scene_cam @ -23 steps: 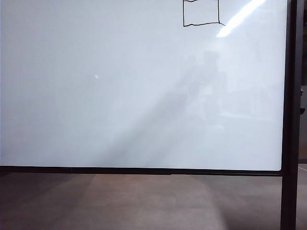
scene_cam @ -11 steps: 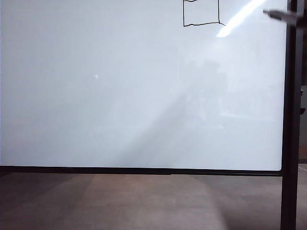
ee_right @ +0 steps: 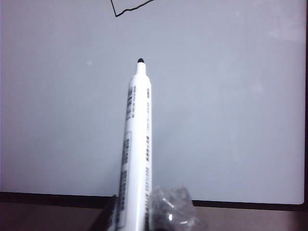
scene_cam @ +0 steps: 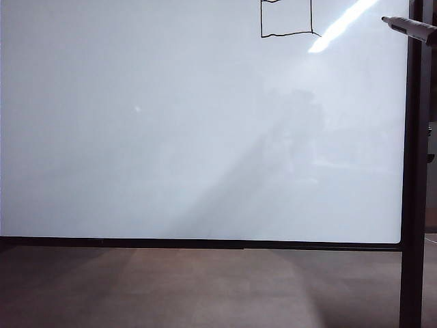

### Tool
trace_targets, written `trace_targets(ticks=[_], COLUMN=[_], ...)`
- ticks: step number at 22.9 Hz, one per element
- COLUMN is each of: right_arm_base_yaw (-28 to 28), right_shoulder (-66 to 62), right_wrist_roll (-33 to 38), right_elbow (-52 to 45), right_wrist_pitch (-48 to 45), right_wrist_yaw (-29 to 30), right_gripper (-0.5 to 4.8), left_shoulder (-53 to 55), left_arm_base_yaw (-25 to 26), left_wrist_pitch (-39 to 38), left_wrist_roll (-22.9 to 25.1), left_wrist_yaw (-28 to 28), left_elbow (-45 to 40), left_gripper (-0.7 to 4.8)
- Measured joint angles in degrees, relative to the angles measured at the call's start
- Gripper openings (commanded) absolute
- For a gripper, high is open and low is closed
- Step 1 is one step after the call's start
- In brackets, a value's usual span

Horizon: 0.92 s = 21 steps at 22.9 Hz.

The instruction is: Reach to the right to find the marker pen, pick it up, and write the number 8 on the whiteboard.

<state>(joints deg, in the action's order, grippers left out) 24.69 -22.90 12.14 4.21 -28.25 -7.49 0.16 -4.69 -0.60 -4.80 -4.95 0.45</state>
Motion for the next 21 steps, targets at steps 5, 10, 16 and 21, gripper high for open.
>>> trace_targets(ticks=[5,10,16,21], right_arm_base_yaw=[0.00,0.00,0.00,0.00], right_shoulder=[0.00,0.00,0.00,0.00], right_wrist_roll=[-0.02,-0.02,-0.02,-0.26], right_elbow=[-0.15,-0.15,-0.17,-0.17], right_wrist_pitch=[-1.03,0.59,4.50,6.93], right_wrist_yaw=[0.17,0.17,0.20,-0.13], right_gripper=[-0.05,-0.05,-0.05,-0.05], left_shoulder=[0.00,0.00,0.00,0.00], left_arm_base_yaw=[0.00,0.00,0.00,0.00], left_wrist_pitch=[0.00,0.00,0.00,0.00], left_wrist_roll=[0.00,0.00,0.00,0.00], left_wrist_yaw=[0.00,0.00,-0.02,-0.02], left_elbow=[0.00,0.00,0.00,0.00], left_gripper=[-0.05,-0.05,-0.05,-0.05])
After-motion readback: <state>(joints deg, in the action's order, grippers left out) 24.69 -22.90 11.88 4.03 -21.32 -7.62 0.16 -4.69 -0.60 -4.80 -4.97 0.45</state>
